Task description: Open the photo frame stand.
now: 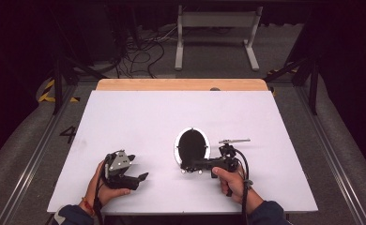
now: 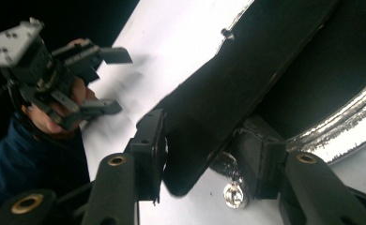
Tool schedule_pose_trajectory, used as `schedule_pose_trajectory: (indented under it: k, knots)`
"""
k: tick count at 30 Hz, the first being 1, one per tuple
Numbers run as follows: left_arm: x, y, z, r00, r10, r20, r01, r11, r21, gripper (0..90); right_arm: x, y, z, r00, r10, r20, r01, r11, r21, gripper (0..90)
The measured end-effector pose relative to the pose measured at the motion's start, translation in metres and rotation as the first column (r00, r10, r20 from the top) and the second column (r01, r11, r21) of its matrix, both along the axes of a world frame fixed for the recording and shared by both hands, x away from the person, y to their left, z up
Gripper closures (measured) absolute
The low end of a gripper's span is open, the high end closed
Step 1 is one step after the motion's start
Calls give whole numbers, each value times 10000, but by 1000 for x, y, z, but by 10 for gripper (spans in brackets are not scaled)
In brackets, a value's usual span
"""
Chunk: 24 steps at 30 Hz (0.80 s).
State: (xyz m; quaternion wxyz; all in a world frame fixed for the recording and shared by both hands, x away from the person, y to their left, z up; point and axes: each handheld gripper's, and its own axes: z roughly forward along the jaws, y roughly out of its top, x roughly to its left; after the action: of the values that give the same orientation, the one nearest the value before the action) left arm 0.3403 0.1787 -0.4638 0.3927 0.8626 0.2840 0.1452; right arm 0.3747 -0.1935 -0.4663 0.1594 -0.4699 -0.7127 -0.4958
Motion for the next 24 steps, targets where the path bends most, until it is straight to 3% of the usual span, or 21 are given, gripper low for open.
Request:
schedule_pose_trajectory:
  k: [6, 12, 14, 18, 20, 24]
  knots:
    - [15, -13, 3, 9997, -161, -180, 156, 9996, -246, 188, 11, 2, -5, 9982, -214, -554, 245, 9981, 570, 534]
    - [34, -30, 5, 9985, -425, -332, 413, 9985, -362, 192, 14, 3, -5, 9983, -187, -552, 219, 9980, 589, 561]
    - [40, -36, 6, 9978, -564, -360, 549, 9976, -412, 196, 14, 4, -5, 9988, -144, -473, 168, 9986, 506, 579]
    - [54, -44, 8, 9947, -775, -678, 702, 9922, -1032, 198, 13, 4, -3, 9999, -4, -159, 8, 9996, 285, 609]
    - [56, -46, 8, 9942, -770, -751, 683, 9913, -1129, 202, 13, 4, -2, 9999, 47, -89, -44, 9996, 279, 614]
    - [67, -58, 7, 9880, -1053, -1133, 881, 9852, -1472, 202, 12, 5, 1, 9978, 453, 488, -455, 9990, 26, 631]
